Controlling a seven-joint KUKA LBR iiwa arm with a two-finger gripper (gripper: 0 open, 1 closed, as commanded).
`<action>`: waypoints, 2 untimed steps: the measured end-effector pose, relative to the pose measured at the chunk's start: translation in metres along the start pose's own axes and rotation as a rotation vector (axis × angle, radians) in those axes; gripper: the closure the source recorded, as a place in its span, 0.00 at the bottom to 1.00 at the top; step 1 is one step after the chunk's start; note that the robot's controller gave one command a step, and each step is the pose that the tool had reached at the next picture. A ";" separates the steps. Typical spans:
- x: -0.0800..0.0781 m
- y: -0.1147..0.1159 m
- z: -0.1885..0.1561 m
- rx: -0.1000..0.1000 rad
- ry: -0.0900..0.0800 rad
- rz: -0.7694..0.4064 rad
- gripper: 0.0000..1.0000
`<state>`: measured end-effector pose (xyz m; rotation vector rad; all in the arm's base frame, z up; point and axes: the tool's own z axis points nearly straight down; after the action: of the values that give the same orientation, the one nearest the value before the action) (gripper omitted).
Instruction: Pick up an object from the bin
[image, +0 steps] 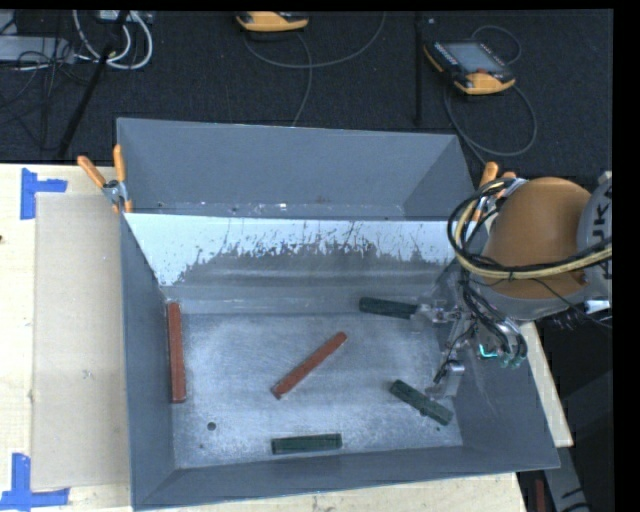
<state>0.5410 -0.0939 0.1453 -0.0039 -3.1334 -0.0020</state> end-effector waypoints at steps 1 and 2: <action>0.035 0.004 0.081 -0.001 0.003 0.065 0.00; 0.032 0.004 0.077 0.001 -0.006 0.061 1.00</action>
Offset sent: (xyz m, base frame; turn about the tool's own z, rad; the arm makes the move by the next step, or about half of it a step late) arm -0.0328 0.0030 -0.0753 0.0649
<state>0.5080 -0.0897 0.0690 -0.0992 -3.1380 -0.0006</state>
